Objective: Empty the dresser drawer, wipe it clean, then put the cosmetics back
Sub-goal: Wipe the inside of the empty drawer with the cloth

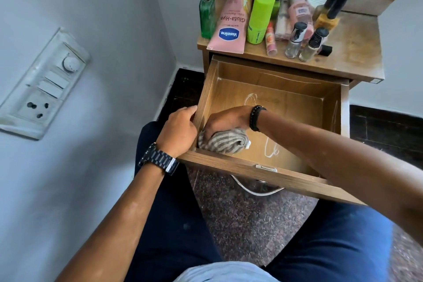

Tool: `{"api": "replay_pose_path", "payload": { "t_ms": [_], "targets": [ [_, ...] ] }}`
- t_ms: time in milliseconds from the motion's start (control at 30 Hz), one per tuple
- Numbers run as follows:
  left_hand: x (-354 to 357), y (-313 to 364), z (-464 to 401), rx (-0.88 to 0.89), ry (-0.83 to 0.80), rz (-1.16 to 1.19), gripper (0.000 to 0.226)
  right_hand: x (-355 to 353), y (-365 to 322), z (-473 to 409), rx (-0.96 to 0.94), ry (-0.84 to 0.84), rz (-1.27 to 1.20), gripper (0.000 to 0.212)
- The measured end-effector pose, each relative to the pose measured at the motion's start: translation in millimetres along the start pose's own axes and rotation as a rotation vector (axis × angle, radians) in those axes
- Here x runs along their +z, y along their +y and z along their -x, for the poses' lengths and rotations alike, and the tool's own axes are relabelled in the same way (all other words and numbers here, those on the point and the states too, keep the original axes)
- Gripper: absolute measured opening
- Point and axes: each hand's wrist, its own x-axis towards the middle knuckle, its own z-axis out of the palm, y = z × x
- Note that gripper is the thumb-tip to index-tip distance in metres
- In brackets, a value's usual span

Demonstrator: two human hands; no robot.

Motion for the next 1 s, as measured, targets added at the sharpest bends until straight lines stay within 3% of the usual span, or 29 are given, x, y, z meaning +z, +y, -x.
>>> {"api": "replay_pose_path", "payload": {
  "t_ms": [67,133,367,467,533,667,800,867,1000],
  "targets": [
    [-3,0,-1,-0.040,-0.011,0.061,0.049,-4,2,8,-0.017,-0.058,-0.192,0.022],
    [-6,-2,-6,-0.091,-0.044,0.136,0.044,-8,6,20,-0.096,0.007,-0.362,0.024],
    [-10,16,-22,-0.067,-0.124,0.157,0.037,-28,26,41,-0.228,0.608,-0.819,0.022],
    [-5,29,-24,-0.059,-0.152,0.145,0.051,-33,22,22,-0.215,0.760,-1.004,0.028],
    [2,27,-22,-0.062,-0.195,0.165,0.065,-32,11,7,-0.237,0.781,-1.124,0.038],
    [10,21,-12,-0.043,-0.162,0.200,0.081,-34,-11,-9,-0.257,0.852,-1.304,0.025],
    [13,19,-9,-0.056,-0.155,0.173,0.076,-46,-12,-6,-0.277,0.775,-1.395,0.046],
    [14,18,-10,-0.030,-0.135,0.163,0.075,-50,-8,-3,-0.293,0.745,-1.498,0.043],
    [14,17,-9,-0.033,-0.136,0.172,0.075,-49,27,13,-0.255,0.878,-1.626,0.034]
  ]
}}
